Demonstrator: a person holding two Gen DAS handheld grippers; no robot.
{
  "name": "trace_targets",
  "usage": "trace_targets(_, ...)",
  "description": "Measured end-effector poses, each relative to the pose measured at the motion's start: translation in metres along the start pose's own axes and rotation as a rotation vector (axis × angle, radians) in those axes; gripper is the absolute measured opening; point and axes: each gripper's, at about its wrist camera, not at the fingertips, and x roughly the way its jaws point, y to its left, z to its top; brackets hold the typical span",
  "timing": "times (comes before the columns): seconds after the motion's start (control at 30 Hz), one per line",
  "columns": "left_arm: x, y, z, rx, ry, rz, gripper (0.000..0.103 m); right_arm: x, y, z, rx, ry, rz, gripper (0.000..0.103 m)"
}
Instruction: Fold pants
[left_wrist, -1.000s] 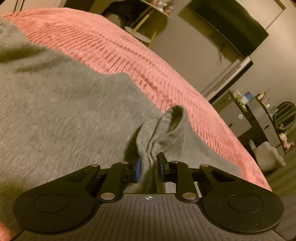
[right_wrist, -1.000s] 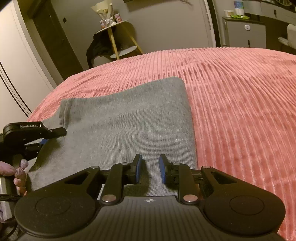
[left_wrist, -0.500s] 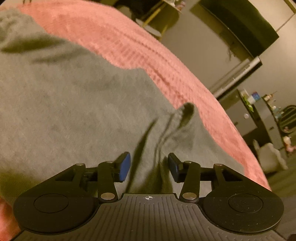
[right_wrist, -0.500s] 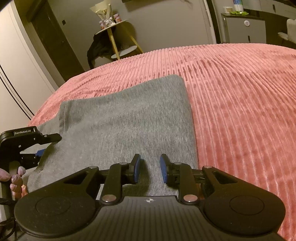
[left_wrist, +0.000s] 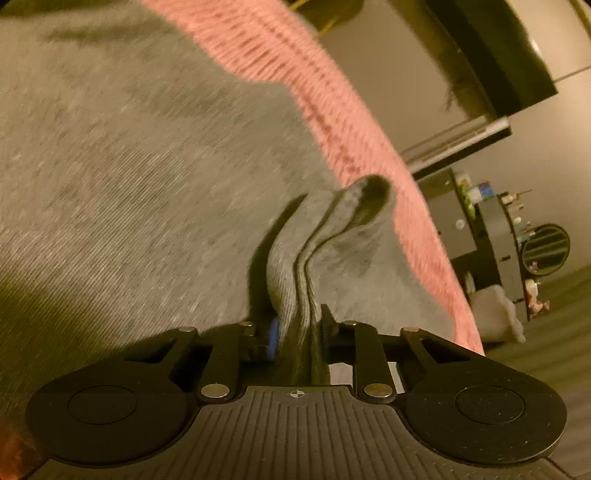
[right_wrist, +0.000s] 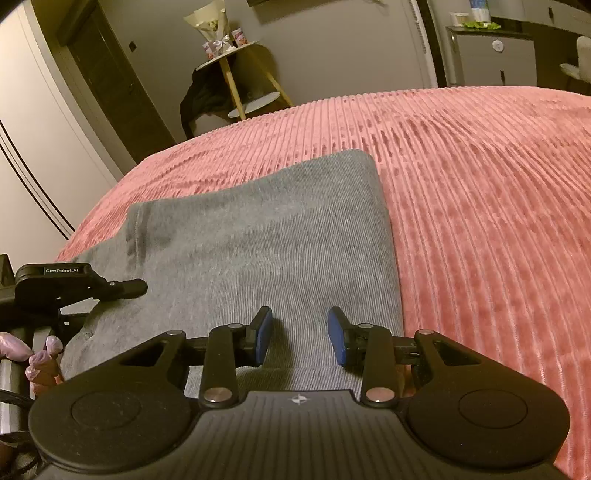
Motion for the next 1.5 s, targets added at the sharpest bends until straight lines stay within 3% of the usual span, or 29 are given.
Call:
trace_targets(0.17, -0.043, -0.019, -0.001, 0.093, -0.215, -0.076, 0.020, -0.011, -0.001, 0.000, 0.014, -0.057, 0.008, 0.033)
trace_targets(0.2, -0.051, -0.024, -0.001, 0.133, -0.246, -0.038, 0.020, -0.013, -0.001, 0.000, 0.015, -0.066, 0.008, 0.033)
trace_targets(0.23, -0.055, -0.029, -0.003, 0.179, -0.282, 0.021, 0.013, -0.013, -0.001, 0.000, 0.014, -0.070, 0.007, 0.033)
trace_targets(0.27, -0.058, -0.035, -0.007, 0.252, -0.341, 0.136, 0.009, -0.013, 0.000, 0.000, 0.012, -0.069, 0.002, 0.033)
trace_targets(0.3, -0.057, -0.037, -0.009, 0.308, -0.381, 0.250, 0.012, -0.012, 0.000, 0.000, 0.008, -0.067, -0.006, 0.033)
trace_targets(0.33, -0.052, -0.035, -0.010, 0.340, -0.397, 0.350, 0.027, -0.011, 0.001, 0.000, 0.006, -0.061, -0.012, 0.033)
trace_targets(0.37, -0.047, -0.029, -0.008, 0.323, -0.370, 0.368, 0.042, -0.010, 0.002, 0.001, 0.003, -0.057, -0.014, 0.033)
trace_targets(0.43, -0.046, -0.011, -0.002, 0.180, -0.296, 0.282, 0.045, -0.010, 0.005, 0.001, -0.013, -0.065, -0.021, 0.033)
trace_targets(0.5, -0.051, 0.001, 0.001, 0.054, -0.270, 0.144, 0.055, -0.011, 0.010, 0.000, -0.041, -0.077, -0.019, 0.033)
trace_targets(0.57, -0.054, -0.001, 0.000, 0.051, -0.264, 0.094, 0.079, -0.009, 0.016, -0.001, -0.069, -0.079, -0.009, 0.033)
trace_targets(0.63, -0.051, -0.007, -0.004, 0.098, -0.247, 0.103, 0.085, -0.005, 0.021, -0.003, -0.089, -0.064, -0.006, 0.033)
trace_targets(0.73, -0.029, -0.007, -0.004, 0.112, -0.151, 0.128, 0.083, 0.003, 0.023, -0.004, -0.105, -0.053, -0.014, 0.036)
trace_targets(0.8, -0.024, -0.011, -0.004, 0.155, -0.162, 0.202, 0.069, 0.008, 0.024, -0.005, -0.117, -0.043, -0.022, 0.039)
trace_targets(0.87, -0.034, -0.015, -0.005, 0.173, -0.257, 0.296, 0.041, 0.012, 0.025, -0.006, -0.134, -0.042, -0.029, 0.041)
trace_targets(0.9, -0.041, -0.014, -0.005, 0.164, -0.321, 0.357, 0.042, 0.012, 0.026, -0.006, -0.139, -0.043, -0.029, 0.043)
trace_targets(0.93, -0.051, -0.011, -0.003, 0.140, -0.381, 0.395, 0.049, 0.012, 0.026, -0.007, -0.141, -0.044, -0.026, 0.044)
trace_targets(0.97, -0.063, -0.003, 0.000, 0.084, -0.426, 0.400, 0.069, 0.011, 0.026, -0.007, -0.142, -0.045, -0.022, 0.045)
trace_targets(1.03, -0.090, 0.018, 0.008, -0.044, -0.478, 0.344, 0.092, 0.012, 0.025, -0.007, -0.137, -0.045, -0.016, 0.046)
trace_targets(1.13, -0.141, 0.060, 0.016, -0.207, -0.565, 0.238, 0.091, 0.012, 0.022, -0.007, -0.119, -0.045, 0.001, 0.050)
trace_targets(1.27, -0.196, 0.132, 0.015, -0.397, -0.672, 0.170, 0.088, 0.012, 0.021, -0.007, -0.109, -0.049, 0.023, 0.055)
trace_targets(1.43, -0.213, 0.191, 0.018, -0.485, -0.635, 0.122, 0.079, 0.013, 0.025, -0.006, -0.125, -0.049, 0.009, 0.054)
trace_targets(1.5, -0.212, 0.204, 0.024, -0.491, -0.610, 0.077, 0.072, 0.014, 0.030, -0.007, -0.154, -0.064, -0.018, 0.039)
